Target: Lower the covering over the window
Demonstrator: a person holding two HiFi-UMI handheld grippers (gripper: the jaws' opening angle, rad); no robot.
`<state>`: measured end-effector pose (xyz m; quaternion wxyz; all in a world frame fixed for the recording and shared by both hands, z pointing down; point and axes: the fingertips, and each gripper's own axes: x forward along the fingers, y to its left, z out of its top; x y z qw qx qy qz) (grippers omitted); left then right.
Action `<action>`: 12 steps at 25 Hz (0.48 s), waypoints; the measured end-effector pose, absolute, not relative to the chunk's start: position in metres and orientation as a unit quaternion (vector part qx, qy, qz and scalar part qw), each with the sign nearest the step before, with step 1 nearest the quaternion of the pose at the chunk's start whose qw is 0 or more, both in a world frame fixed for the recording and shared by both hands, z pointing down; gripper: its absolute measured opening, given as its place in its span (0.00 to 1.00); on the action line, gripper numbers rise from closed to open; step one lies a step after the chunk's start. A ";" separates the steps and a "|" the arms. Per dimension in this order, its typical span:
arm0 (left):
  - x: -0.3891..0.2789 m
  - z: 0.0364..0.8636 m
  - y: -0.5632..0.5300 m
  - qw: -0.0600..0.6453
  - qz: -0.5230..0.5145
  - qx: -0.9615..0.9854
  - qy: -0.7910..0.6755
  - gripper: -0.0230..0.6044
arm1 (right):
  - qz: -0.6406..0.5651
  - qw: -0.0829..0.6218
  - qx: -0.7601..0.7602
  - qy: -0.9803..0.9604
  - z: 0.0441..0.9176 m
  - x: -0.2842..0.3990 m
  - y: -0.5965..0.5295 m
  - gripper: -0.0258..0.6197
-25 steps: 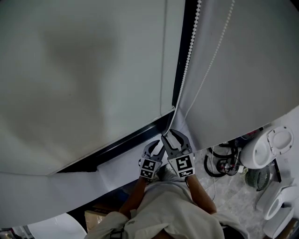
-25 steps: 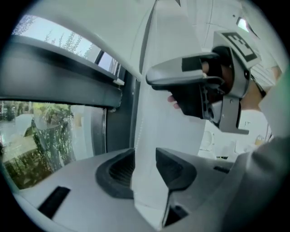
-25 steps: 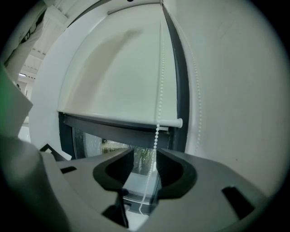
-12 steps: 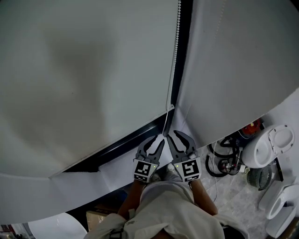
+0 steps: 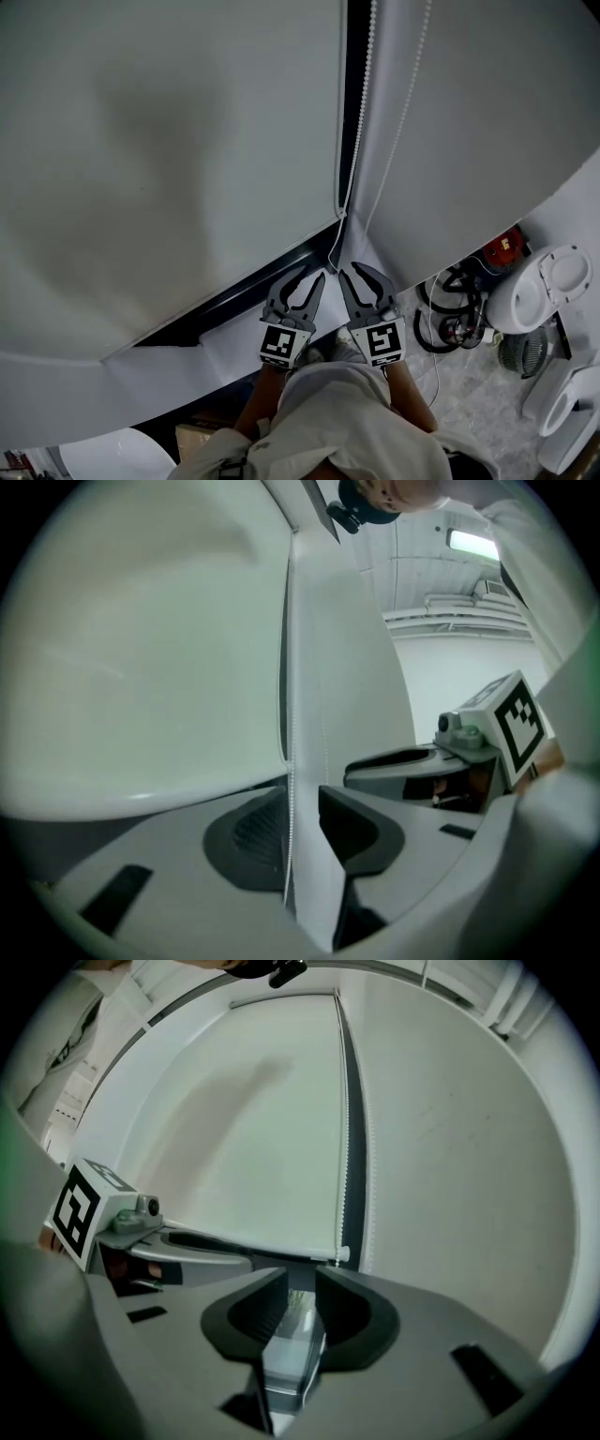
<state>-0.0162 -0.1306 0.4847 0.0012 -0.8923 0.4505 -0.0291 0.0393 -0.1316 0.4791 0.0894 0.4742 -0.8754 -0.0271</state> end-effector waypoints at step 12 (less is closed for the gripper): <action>-0.005 0.457 -0.131 0.037 -0.011 -0.898 0.438 0.22 | -0.025 0.092 0.487 -0.868 0.473 0.048 -0.127 0.16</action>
